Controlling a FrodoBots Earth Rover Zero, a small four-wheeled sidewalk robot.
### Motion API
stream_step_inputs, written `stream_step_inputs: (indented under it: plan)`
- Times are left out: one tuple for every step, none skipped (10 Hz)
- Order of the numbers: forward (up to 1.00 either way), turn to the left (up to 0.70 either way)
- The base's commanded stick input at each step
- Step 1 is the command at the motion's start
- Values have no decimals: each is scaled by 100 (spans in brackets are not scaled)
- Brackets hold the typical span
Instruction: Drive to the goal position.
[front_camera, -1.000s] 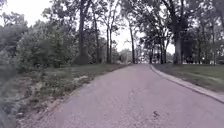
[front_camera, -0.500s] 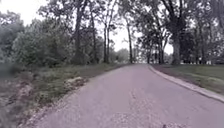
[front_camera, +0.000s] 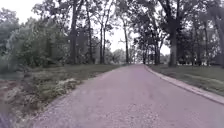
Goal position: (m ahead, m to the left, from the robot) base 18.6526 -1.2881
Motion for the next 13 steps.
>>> stream_step_inputs:
  plan:
    - [70,0]
    - [70,0]
    - [70,0]
    - [70,0]
    - [70,0]
    - [70,0]
    - [70,0]
    - [70,0]
    - [70,0]
    - [70,0]
    - [70,0]
    - [70,0]
    - [70,0]
